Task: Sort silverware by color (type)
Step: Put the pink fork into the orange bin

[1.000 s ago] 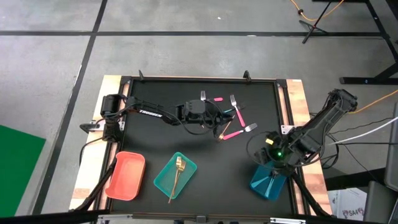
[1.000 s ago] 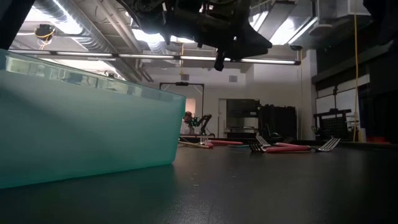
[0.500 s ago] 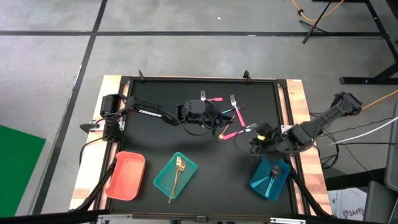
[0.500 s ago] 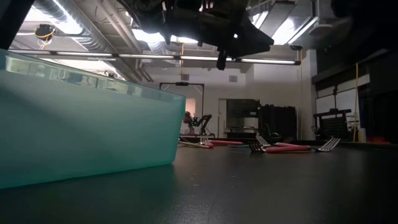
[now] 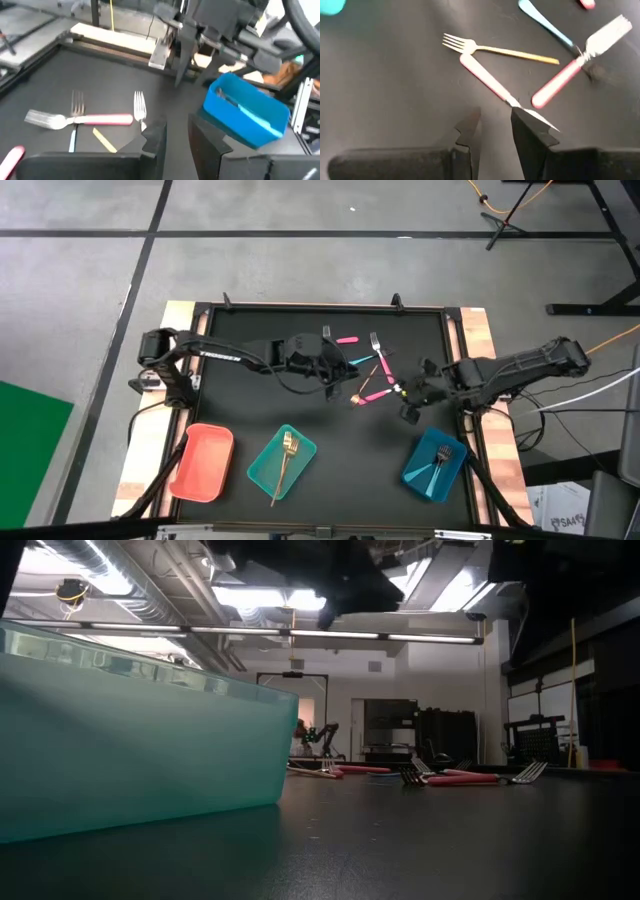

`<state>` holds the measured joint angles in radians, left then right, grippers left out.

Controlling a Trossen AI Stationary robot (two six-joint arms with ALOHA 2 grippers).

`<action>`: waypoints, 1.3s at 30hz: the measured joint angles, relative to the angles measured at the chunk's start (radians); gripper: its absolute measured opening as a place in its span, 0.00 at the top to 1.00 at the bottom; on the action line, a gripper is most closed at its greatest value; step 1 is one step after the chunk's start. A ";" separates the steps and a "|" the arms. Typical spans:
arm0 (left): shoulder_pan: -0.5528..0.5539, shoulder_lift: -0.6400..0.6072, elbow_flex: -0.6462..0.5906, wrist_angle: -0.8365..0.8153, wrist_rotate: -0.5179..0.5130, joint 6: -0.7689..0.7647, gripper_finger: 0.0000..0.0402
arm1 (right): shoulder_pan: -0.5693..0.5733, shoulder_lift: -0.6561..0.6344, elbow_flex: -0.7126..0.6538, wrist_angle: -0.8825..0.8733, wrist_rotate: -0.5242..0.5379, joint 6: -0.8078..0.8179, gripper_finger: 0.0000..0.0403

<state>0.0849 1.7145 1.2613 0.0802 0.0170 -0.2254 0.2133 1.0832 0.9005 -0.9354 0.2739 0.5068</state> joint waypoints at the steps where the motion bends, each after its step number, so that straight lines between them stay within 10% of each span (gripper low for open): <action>1: 0.000 -0.013 0.000 -0.026 0.000 0.000 0.82 | -0.017 0.000 0.000 0.010 -0.017 -0.058 0.75; 24: -0.028 -0.187 0.000 -0.421 -0.033 -0.005 0.82 | -0.241 0.016 0.000 0.071 -0.188 -0.555 0.75; 39: -0.118 -0.186 0.000 -0.457 -0.068 -0.008 0.82 | -0.240 0.283 0.000 0.071 -0.188 -0.731 0.75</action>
<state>-0.0333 1.5284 1.2610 -0.3768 -0.0505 -0.2329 -0.0269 1.3662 0.9001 -0.8649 0.0860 -0.2241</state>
